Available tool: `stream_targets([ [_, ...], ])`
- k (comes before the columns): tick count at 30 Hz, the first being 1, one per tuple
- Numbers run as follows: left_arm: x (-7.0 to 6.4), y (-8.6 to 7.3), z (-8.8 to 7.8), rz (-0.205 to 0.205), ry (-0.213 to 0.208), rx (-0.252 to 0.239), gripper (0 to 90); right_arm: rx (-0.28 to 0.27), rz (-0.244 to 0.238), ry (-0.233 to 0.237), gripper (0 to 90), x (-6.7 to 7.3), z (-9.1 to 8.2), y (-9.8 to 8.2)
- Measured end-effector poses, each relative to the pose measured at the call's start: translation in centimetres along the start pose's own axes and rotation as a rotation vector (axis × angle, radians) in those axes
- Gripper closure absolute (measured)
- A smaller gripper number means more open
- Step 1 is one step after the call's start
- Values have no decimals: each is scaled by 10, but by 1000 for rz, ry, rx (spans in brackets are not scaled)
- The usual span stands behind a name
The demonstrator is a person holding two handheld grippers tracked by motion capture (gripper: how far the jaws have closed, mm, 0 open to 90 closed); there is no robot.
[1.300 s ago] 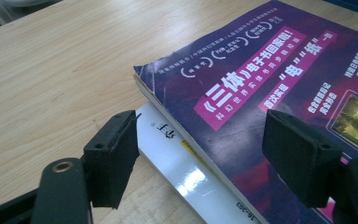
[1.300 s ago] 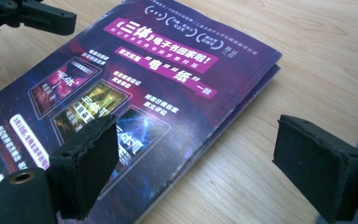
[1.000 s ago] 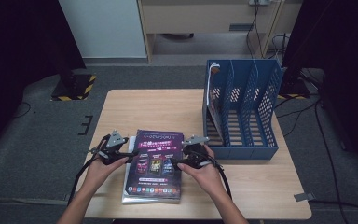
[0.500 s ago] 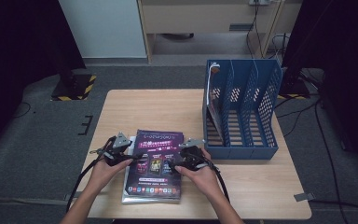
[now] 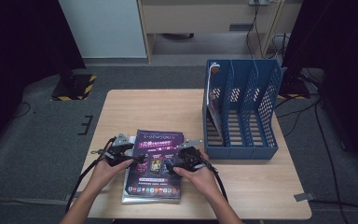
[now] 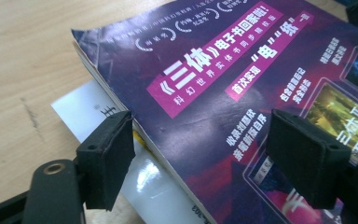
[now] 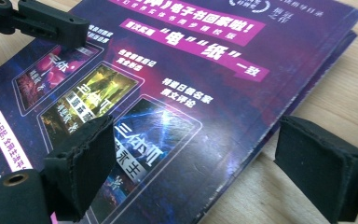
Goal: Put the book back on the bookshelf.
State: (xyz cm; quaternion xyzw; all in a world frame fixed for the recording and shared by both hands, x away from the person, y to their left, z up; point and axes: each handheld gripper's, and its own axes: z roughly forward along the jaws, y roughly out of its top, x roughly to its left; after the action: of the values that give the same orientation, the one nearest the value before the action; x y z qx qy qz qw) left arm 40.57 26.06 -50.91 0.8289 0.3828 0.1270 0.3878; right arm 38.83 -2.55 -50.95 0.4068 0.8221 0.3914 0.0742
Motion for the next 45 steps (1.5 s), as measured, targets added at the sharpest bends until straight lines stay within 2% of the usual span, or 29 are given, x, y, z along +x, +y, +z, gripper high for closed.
stream_targets([
  [4,1,-1,0,-11,-6,-1,222,12,4,5,117,3,3,0],
  [11,-1,0,0,15,1,-1,228,14,10,7,119,-1,2,0],
  [15,0,1,1,8,-6,-2,229,19,29,13,116,-2,2,-1],
  [20,-3,2,2,28,-8,0,232,14,26,17,113,-4,1,-3],
  [22,-3,2,2,33,-8,-1,233,18,43,20,110,-4,0,-5],
  [31,-4,3,2,45,-3,3,238,16,65,36,82,-11,3,-6],
  [36,-5,3,2,53,1,3,240,14,115,60,75,-15,7,-5],
  [39,-5,3,2,52,0,3,240,12,124,70,85,-15,8,-5],
  [45,-5,4,2,56,4,4,241,11,114,67,94,-13,9,-4],
])
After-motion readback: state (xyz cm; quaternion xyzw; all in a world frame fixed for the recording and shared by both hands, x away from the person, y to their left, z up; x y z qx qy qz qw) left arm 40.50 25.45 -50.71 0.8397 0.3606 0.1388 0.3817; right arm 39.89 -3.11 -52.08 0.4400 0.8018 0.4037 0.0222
